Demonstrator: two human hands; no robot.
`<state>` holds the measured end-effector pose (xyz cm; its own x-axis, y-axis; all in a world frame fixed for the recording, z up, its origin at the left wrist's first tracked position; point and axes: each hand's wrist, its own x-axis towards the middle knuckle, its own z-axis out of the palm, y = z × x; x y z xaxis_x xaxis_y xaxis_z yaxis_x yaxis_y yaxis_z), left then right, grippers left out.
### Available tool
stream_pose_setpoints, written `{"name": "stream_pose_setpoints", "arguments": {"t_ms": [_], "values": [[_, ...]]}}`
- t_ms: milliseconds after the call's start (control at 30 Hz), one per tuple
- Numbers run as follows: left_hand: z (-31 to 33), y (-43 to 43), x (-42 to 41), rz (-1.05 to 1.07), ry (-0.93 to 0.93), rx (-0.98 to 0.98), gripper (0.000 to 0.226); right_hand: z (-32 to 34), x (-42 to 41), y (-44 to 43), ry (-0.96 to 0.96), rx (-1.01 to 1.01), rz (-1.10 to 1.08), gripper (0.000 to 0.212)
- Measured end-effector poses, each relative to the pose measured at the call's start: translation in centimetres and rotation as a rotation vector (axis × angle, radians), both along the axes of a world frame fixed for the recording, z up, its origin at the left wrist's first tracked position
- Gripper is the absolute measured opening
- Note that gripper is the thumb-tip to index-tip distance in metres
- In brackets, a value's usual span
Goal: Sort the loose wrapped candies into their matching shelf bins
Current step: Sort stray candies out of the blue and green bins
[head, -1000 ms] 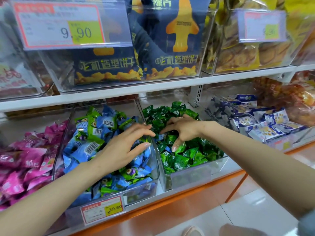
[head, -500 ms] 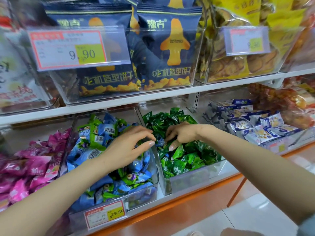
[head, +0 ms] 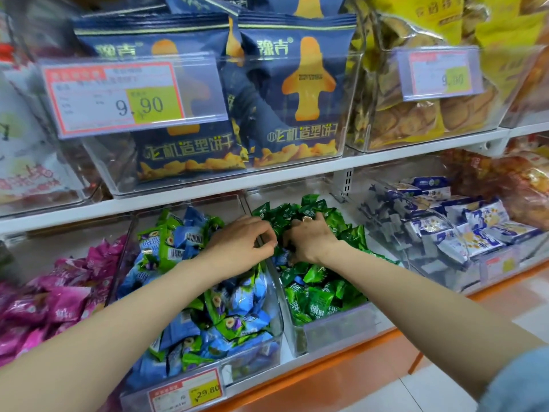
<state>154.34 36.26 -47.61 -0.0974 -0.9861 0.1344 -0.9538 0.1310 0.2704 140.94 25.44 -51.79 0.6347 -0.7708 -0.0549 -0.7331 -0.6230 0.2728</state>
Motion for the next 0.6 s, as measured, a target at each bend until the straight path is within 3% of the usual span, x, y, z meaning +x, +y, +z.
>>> {"name": "stream_pose_setpoints", "arguments": {"t_ms": [67, 167, 267, 367, 500, 600], "values": [[0.2, 0.0, -0.1, 0.019, -0.001, 0.006, 0.017, -0.2, 0.2, -0.2, -0.019, -0.018, 0.002, 0.044], [0.6, -0.1, -0.1, 0.045, 0.049, 0.015, 0.022, 0.3, -0.6, -0.3, -0.21, 0.083, -0.024, 0.026], [0.8, -0.8, -0.4, 0.019, 0.122, 0.019, 0.042, 1.9, -2.4, -0.3, -0.532, 0.254, -0.027, 0.013], [0.9, -1.7, -1.1, -0.034, 0.16, 0.056, 0.06, 3.3, -4.3, 0.2, -0.957, 0.591, 0.016, 0.015], [0.5, -2.8, -1.5, -0.07, 0.166, -0.027, 0.018, 3.0, -5.5, 1.0, -1.126, 0.753, 0.065, 0.02], [0.1, -3.3, -1.2, -0.071, 0.18, -0.055, 0.003, 1.7, -5.6, 1.0, -0.948, 0.623, 0.076, 0.034]]}}
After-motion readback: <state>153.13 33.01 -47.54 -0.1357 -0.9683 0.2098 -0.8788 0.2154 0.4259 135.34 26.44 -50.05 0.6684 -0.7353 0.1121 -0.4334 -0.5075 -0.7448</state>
